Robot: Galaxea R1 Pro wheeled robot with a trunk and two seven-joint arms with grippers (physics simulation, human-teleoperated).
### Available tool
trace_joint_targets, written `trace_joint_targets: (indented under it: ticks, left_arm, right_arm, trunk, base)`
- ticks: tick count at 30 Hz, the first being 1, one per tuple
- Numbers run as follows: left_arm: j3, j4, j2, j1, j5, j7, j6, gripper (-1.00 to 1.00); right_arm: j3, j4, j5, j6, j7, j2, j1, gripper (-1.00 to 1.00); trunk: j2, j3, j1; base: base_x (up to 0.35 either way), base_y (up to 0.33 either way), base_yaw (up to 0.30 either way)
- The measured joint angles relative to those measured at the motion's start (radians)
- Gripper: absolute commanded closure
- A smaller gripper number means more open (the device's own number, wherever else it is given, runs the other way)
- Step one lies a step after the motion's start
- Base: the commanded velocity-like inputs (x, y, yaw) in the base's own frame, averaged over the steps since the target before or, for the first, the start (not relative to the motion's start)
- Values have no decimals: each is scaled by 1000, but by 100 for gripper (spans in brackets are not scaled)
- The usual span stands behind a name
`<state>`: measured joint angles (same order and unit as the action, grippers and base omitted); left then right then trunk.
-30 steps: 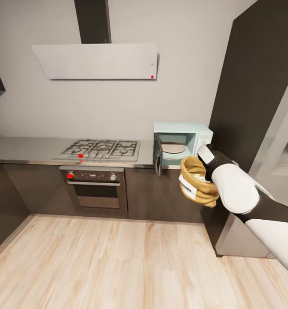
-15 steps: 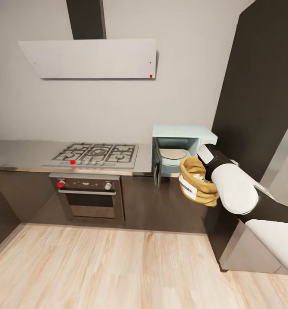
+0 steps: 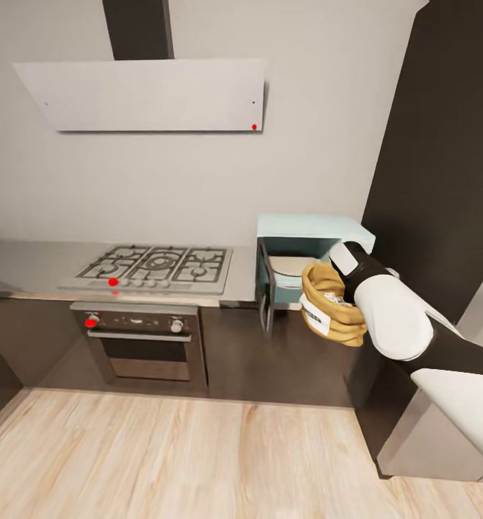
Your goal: In the kitchen, take the popcorn bag from the countertop, put it into the microwave, and heat it until the popcorn is cooked so the cooked popcorn ends up inside the bag.
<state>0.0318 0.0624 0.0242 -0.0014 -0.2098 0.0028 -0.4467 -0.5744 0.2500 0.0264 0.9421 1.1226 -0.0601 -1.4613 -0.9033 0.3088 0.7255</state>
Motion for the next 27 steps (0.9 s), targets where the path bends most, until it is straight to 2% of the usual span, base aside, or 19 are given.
trace_joint_targets:
  ticks: [9,13,17,21,24,27]
  left_arm:
    - [0,0,0,0,0,0,2,-100]
    - [0,0,0,0,0,0,-2,-100]
    - [0,0,0,0,0,0,0,-100]
    - [0,0,0,0,0,0,1,-100]
    - [-1,0,0,0,0,0,0,-100]
    - [0,0,0,0,0,0,0,-100]
  right_arm:
    - [1,10,-1,1,1,1,0,100]
    - [1,16,0,4,2,5,0,100]
    - [3,37,-3,55,0,6,0,100]
    - [3,66,-1,67,2,5,0,100]
    - [4,80,-2,99,1,4,-1,100]
    - [3,93,-1,99,3,3,-2,100]
  trunk:
    - [0,0,0]
    - [0,0,0]
    - [0,0,0]
    - [0,0,0]
    - [0,0,0]
    - [0,0,0]
  base:
    - [297,86,0]
    - [23,7,0]
    - [129,0,0]
    - [245,0,0]
    - [40,0,0]
    - [17,0,0]
